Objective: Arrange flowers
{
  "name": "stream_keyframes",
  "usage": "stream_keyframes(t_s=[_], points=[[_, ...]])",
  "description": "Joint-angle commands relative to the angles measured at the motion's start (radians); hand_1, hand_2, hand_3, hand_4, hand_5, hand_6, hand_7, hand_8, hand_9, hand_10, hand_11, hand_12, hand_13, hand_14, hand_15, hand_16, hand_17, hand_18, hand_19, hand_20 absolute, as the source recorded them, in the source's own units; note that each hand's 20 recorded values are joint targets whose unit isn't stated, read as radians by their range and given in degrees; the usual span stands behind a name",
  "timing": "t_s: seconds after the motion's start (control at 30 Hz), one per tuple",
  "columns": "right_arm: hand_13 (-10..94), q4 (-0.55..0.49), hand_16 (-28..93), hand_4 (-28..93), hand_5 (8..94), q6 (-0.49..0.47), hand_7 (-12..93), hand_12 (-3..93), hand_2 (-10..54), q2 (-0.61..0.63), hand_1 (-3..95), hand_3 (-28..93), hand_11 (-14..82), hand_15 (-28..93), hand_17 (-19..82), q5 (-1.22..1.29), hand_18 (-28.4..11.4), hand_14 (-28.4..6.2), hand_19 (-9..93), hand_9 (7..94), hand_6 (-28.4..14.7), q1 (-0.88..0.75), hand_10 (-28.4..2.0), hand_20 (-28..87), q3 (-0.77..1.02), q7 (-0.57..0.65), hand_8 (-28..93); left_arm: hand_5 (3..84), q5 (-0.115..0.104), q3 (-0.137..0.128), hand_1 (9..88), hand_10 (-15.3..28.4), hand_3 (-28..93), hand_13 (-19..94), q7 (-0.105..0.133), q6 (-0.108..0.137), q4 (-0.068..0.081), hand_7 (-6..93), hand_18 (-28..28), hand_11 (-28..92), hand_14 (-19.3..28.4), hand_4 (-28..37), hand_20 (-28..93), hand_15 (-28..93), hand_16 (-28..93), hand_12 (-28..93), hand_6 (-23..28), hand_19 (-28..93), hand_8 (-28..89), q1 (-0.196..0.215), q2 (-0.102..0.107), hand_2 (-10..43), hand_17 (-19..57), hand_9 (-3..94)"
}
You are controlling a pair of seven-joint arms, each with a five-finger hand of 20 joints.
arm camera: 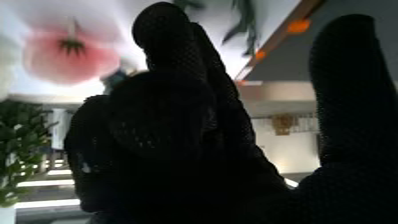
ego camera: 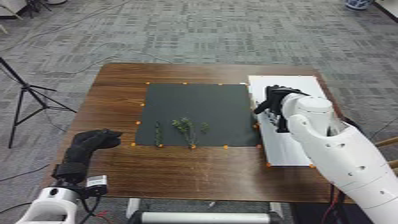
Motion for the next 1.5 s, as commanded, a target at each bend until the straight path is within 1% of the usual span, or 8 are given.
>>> stream_keyframes(t_s=[0.03, 0.17, 0.23, 0.3, 0.73, 1.13, 1.3, 1.5], points=[[94, 0.019, 36, -8, 69.1, 0.037, 14, 27.7, -9.5, -0.012, 35.7, 47, 28.2, 47, 68, -0.035, -7.6, -4.9, 90, 85.4, -12.4, -0.025, -17.2, 45, -0.055, -0.011, 0, 58.9, 0.000, -0.007, 29.1, 15.0, 64, 43, -0.011, -0.009, -0.012, 22.1, 16.0, 28, 19.6, -26.3, 26, 38, 2, 19, 1.6, 26, -8, 0.009, -0.013, 10.4, 2.9, 58.4], [94, 0.026, 32, -9, 69.8, 0.105, 20, 29.2, -9.5, -0.011, 46.2, 51, 32.2, 51, 70, -0.046, -7.4, -4.2, 91, 86.7, -10.7, -0.020, -15.7, 44, -0.077, -0.008, 3, 58.9, -0.003, -0.004, 29.2, 15.1, 64, 43, -0.011, -0.007, -0.012, 22.1, 16.0, 28, 19.6, -26.3, 26, 38, 2, 19, 1.6, 26, -8, 0.009, -0.010, 10.4, 3.1, 58.4], [94, 0.024, 29, -3, 68.6, 0.118, 21, 29.8, -9.5, -0.011, 61.0, 41, 34.1, 54, 71, -0.026, -6.8, -3.4, 91, 87.5, -7.9, -0.019, -14.4, 43, -0.067, -0.005, 28, 58.9, -0.001, -0.004, 29.2, 15.2, 64, 43, -0.013, -0.011, -0.010, 22.0, 16.0, 28, 19.6, -26.3, 26, 38, 2, 19, 1.6, 26, -8, 0.005, -0.011, 10.4, 3.1, 58.3], [94, 0.022, 28, -3, 68.9, 0.128, 23, 31.3, -9.5, -0.013, 65.2, 44, 34.3, 55, 72, 0.017, -6.5, -3.1, 91, 88.3, -6.9, -0.014, -13.8, 43, -0.054, -0.003, 31, 58.9, -0.007, -0.001, 29.2, 15.2, 64, 43, -0.011, -0.001, -0.012, 22.0, 16.0, 28, 19.7, -26.3, 26, 38, 2, 19, 1.7, 25, -8, 0.008, -0.004, 10.4, 3.1, 58.2], [94, -0.043, 26, -3, 70.5, 0.173, 23, 30.5, -8.5, -0.022, 71.9, 45, 36.0, 58, 74, 0.309, -4.9, -2.0, 90, 89.1, -6.8, 0.028, -12.7, 43, 0.082, 0.052, 30, 58.9, -0.002, -0.010, 29.4, 15.3, 64, 43, -0.016, -0.012, -0.017, 21.7, 16.0, 28, 19.7, -26.2, 26, 38, 2, 19, 1.9, 25, -8, 0.018, -0.017, 10.5, 3.1, 57.9], [94, -0.054, 27, -1, 68.5, 0.244, 27, 30.1, -9.5, 0.049, 58.1, 45, 32.4, 56, 73, 0.145, -5.4, -2.5, 90, 88.3, -6.4, 0.013, -13.8, 47, 0.022, -0.051, 31, 58.6, 0.002, -0.010, 29.2, 15.3, 64, 43, -0.021, -0.023, -0.016, 21.7, 16.0, 28, 19.7, -26.1, 26, 38, 2, 19, 2.0, 25, -8, 0.013, -0.014, 10.4, 3.0, 57.7], [94, -0.041, 31, -6, 65.6, 0.154, 23, 26.1, -9.5, 0.067, 40.4, 58, 25.9, 53, 70, -0.009, -6.6, -3.3, 92, 83.1, -9.2, -0.001, -15.2, 46, -0.002, -0.093, -1, 58.6, 0.002, -0.010, 29.3, 15.3, 64, 42, -0.026, -0.033, -0.014, 21.7, 16.0, 28, 19.7, -26.2, 26, 38, 2, 19, 2.0, 25, -8, 0.005, -0.012, 10.4, 2.9, 57.5], [94, -0.028, 34, -6, 61.9, 0.019, 13, 20.8, -9.5, 0.059, 33.5, 55, 14.8, 48, 68, 0.015, -8.0, -4.1, 93, 75.8, -11.2, -0.019, -17.5, 47, 0.020, -0.087, -1, 58.6, 0.004, -0.012, 29.2, 15.1, 64, 42, -0.027, -0.035, -0.015, 21.7, 16.0, 28, 19.6, -26.2, 26, 38, 2, 19, 1.9, 25, -8, 0.005, -0.010, 10.3, 2.9, 57.4]])
